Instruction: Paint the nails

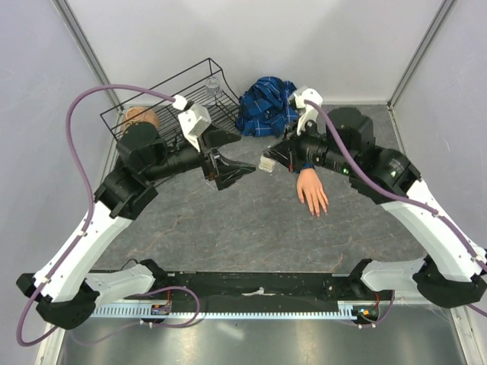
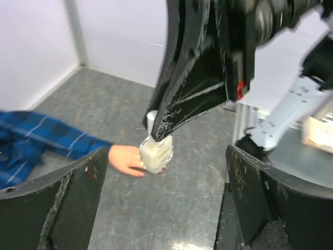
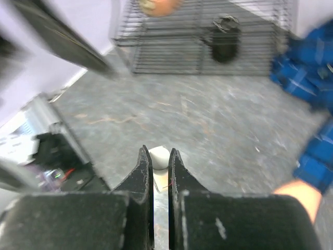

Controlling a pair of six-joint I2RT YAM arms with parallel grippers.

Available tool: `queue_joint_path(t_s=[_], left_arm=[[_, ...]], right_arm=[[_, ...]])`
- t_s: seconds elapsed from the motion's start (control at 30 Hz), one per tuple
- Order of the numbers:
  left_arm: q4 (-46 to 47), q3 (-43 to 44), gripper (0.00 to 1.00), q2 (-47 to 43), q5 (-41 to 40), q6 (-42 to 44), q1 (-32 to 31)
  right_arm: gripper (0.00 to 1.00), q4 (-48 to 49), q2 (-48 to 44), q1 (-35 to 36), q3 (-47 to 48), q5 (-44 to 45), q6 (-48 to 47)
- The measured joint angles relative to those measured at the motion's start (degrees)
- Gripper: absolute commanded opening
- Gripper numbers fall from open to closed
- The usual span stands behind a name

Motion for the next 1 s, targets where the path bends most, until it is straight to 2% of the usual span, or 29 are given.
queue_joint_path(t_s=[0.13, 0.23, 0.3, 0.4, 0.63, 0.97, 1.0], left_arm=[[-1.0, -1.9, 0.99, -3.9, -10.6, 1.2, 0.0], [-0.7, -3.1, 0.98, -6.5, -22.7, 2.2, 0.0], [-0.2, -3.6, 0.97, -7.8, -30.1, 2.7, 0.0], [0.5, -3.8, 0.95, -9.4, -36.9, 4.2, 0.0], [1.0, -5.2, 0.94, -12.0, -43.1, 4.9, 0.0], [0.1, -5.3, 0.94, -12.4, -44.5, 4.2, 0.0], [-0.1, -5.3, 0.94, -12.5, -44.5, 3.9, 0.0]], right_arm=[[0.0, 8.7, -6.1, 0.0, -16.2, 5.2, 1.3], [0.0, 15.8, -8.9, 0.5, -28.9, 6.2, 1.1], [0.0, 19.6, -8.5, 2.2, -35.8, 7.8, 0.4], [0.0, 23.8, -5.2, 6.9, -42.4, 11.9, -1.2], [0.0, 37.3, -1.2, 9.7, -49.7, 16.6, -2.4], [0.0, 50.1, 10.6, 17.8, -54.2, 19.1, -3.4], [0.03, 51.0, 11.1, 18.0, -54.7, 19.6, -3.4]])
